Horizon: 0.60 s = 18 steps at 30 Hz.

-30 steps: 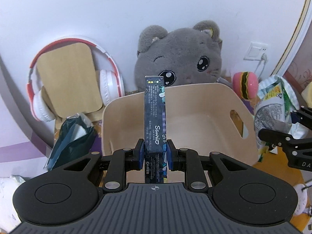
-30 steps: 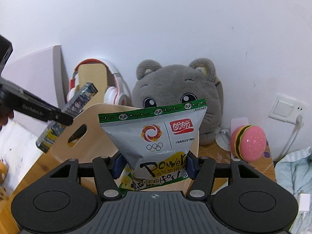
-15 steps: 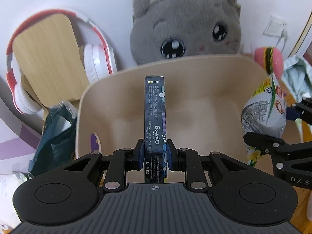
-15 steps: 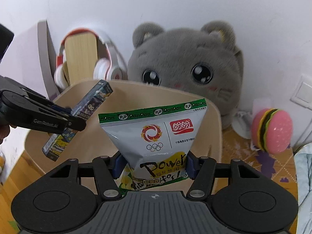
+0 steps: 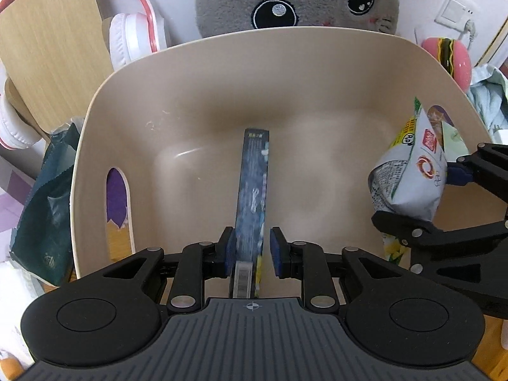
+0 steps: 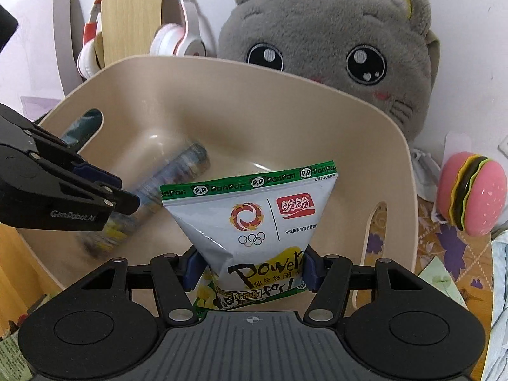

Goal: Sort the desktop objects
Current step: 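Carry the blue box and white Power bag into the beige basket and release, then move both tools back to the table clutter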

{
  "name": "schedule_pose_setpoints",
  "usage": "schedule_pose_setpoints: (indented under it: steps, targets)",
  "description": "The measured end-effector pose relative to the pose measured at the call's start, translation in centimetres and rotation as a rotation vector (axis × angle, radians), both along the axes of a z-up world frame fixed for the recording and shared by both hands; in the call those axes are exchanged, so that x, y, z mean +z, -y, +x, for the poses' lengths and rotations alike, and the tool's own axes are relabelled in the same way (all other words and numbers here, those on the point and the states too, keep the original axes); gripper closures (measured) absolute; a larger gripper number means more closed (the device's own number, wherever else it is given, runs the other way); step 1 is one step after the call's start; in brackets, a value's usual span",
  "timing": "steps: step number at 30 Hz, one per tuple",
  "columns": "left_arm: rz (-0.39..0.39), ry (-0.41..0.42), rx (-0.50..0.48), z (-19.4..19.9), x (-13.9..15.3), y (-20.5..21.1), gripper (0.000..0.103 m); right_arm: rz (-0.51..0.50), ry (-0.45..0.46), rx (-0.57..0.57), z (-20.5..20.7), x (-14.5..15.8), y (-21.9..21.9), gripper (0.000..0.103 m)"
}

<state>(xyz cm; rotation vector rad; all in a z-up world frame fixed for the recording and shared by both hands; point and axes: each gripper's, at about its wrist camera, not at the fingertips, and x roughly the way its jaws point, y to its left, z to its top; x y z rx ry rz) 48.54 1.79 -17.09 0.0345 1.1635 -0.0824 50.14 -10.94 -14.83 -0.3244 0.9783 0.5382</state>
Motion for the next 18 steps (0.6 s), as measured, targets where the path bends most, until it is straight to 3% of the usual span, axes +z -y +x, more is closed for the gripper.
schedule_pose_setpoints:
  steps: [3,6,10,18]
  targets:
    - [0.008,0.017,0.011,-0.4,0.7,0.1,0.054,0.000,0.005,-0.001,-0.2,0.0,0.2,0.037]
    - [0.018,0.055,0.022,-0.8,1.8,0.2,0.043,0.011,0.028,0.010,-0.6,0.6,0.4,0.031]
    - [0.012,0.086,0.032,-1.4,3.4,-0.2,0.040,0.010,0.080,0.027,-1.5,1.9,0.8,0.019]
    - [-0.012,0.128,0.083,-3.4,6.4,-1.7,0.036,0.057,0.171,0.048,-4.3,5.6,2.3,0.009]
